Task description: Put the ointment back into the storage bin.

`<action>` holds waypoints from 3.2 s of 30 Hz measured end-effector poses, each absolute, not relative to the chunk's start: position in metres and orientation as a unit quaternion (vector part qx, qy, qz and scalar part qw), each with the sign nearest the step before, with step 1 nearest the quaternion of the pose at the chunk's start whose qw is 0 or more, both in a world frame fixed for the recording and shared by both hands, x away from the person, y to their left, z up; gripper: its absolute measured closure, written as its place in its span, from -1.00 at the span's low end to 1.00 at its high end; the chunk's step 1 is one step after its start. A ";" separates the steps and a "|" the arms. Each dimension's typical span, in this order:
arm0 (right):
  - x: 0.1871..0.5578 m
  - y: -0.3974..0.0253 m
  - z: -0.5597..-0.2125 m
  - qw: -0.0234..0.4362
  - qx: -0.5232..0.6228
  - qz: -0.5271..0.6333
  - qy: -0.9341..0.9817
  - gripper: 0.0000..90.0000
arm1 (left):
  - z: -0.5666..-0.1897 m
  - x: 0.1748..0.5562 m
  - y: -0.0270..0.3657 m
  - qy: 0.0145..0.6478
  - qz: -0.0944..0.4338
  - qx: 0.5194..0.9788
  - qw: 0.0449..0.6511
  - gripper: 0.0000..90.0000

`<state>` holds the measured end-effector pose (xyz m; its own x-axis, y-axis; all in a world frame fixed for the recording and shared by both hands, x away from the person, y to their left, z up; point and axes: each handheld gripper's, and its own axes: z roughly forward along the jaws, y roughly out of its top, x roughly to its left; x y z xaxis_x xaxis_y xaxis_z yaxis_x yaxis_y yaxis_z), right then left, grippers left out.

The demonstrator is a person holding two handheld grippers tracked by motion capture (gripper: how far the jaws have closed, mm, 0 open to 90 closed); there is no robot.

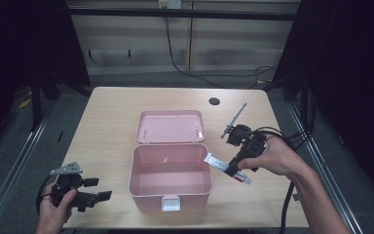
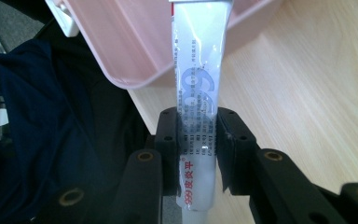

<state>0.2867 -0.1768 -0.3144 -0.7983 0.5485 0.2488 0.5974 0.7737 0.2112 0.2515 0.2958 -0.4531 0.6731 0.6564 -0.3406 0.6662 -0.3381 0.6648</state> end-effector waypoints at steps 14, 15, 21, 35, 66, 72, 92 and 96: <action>0.294 -0.136 -0.310 0.091 -0.259 -0.144 -0.951 0.59 | -0.453 0.252 0.296 0.405 -0.007 0.817 0.410 -0.63; 0.294 -0.136 -0.310 0.091 -0.259 -0.144 -0.951 0.59 | -0.453 0.252 0.296 0.405 -0.007 0.817 0.410 -0.63; 0.297 -0.121 -0.307 0.090 -0.247 -0.155 -0.952 0.59 | -0.453 0.252 0.296 0.403 -0.008 0.818 0.410 -0.63; 0.302 -0.091 -0.318 0.100 -0.224 -0.148 -0.958 0.59 | -0.453 0.251 0.296 0.404 -0.009 0.816 0.413 -0.63; 0.310 -0.040 -0.362 0.143 -0.160 -0.100 -0.971 0.59 | -0.453 0.251 0.296 0.404 -0.009 0.816 0.413 -0.63; 0.310 -0.031 -0.370 0.152 -0.150 -0.089 -0.973 0.59 | -0.453 0.251 0.296 0.404 -0.009 0.816 0.413 -0.63; 0.311 -0.013 -0.397 0.163 -0.110 -0.073 -0.978 0.59 | -0.453 0.251 0.296 0.403 -0.009 0.815 0.415 -0.63; 0.310 -0.009 -0.402 0.166 -0.107 -0.069 -0.978 0.59 | -0.453 0.251 0.296 0.403 -0.009 0.816 0.415 -0.63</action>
<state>0.3101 -0.0095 -0.4020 -0.9220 0.1864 0.3392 0.2322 0.9676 0.0993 0.2515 0.2965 -0.4528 0.6757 0.6491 -0.3495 0.6644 -0.3309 0.6701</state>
